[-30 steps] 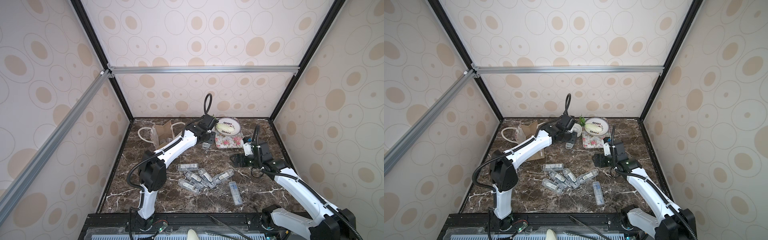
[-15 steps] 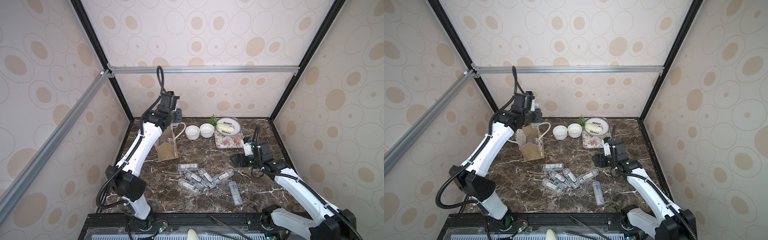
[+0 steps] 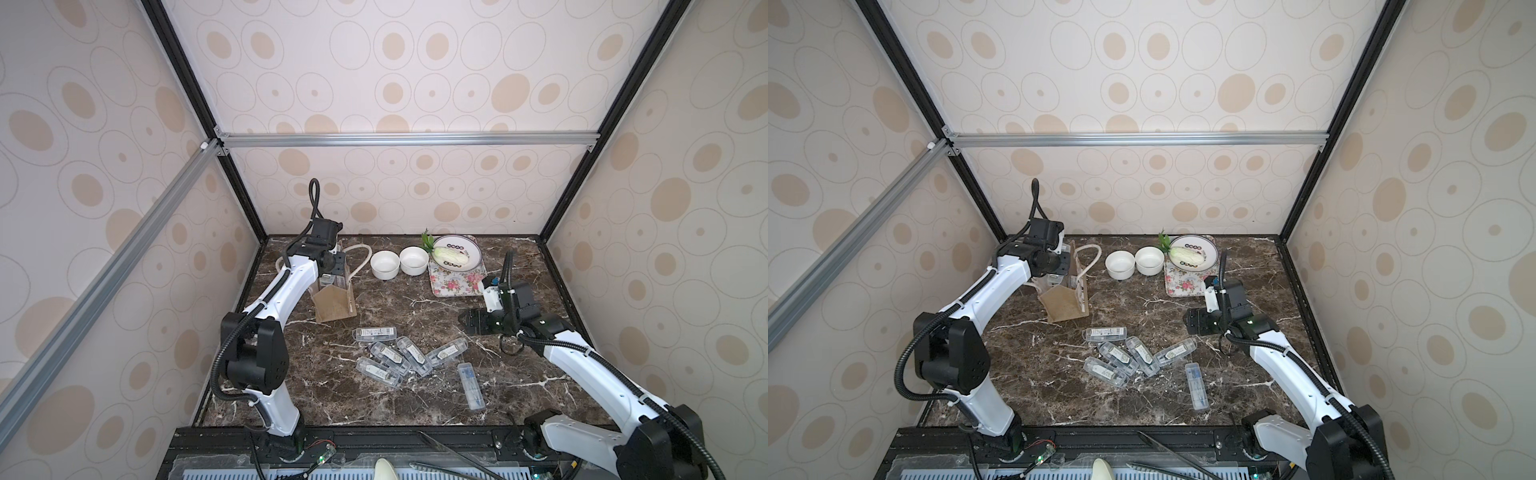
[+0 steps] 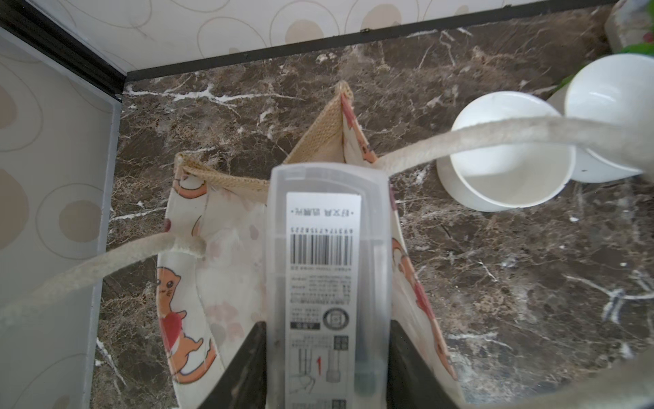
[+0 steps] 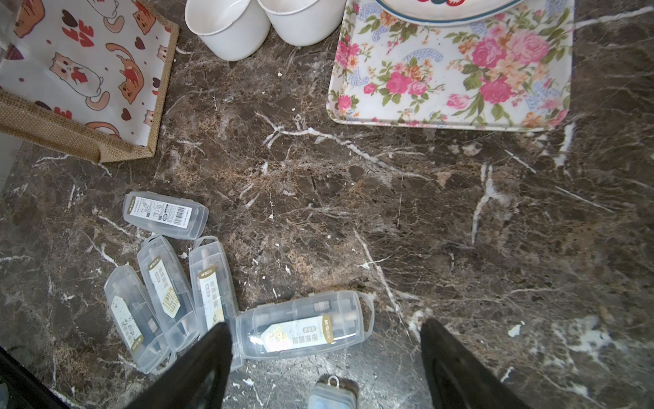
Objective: Put the compass set into the canvas bag
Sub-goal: Place the compass set in the canvas bag.
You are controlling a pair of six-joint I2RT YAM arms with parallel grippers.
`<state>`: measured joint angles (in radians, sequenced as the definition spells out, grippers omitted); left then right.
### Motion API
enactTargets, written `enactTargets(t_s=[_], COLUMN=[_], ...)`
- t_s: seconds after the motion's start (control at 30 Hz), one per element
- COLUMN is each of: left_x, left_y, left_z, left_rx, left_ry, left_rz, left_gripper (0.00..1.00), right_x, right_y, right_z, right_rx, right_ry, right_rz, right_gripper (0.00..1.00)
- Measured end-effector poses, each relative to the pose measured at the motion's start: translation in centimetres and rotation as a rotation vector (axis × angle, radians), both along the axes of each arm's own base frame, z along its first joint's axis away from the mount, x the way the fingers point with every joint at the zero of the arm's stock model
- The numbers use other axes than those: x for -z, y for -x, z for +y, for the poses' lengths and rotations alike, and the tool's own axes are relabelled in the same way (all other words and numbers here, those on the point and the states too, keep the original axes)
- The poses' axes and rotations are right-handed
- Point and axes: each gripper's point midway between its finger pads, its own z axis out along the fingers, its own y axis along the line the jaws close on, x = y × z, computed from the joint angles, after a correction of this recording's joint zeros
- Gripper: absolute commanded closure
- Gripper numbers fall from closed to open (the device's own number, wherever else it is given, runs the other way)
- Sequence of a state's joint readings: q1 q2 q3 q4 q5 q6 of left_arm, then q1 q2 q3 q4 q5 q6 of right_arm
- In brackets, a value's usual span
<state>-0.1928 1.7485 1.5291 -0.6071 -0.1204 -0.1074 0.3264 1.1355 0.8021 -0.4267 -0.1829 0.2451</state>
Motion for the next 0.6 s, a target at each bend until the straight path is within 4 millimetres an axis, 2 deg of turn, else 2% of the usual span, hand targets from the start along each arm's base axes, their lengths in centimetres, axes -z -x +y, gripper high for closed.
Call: enactTargets(t_s=[0.27,0.6], left_x=[0.7,3.9], left_y=[-0.8,-2.0], left_z=[0.8,1.5], left_rx=[0.022,0.053], left_ry=[-0.063,-0.121], left_rz=[0.001,0.068], left_gripper=[0.59,0.6], right_x=[0.6,0.6], right_y=[-0.3,-0.7], right_z=[0.2,0.4], right_rx=[-0.002,-0.005], right_ry=[0.005,0.003], right_rz=[0.025,0.03], right_gripper=[0.14,0.14])
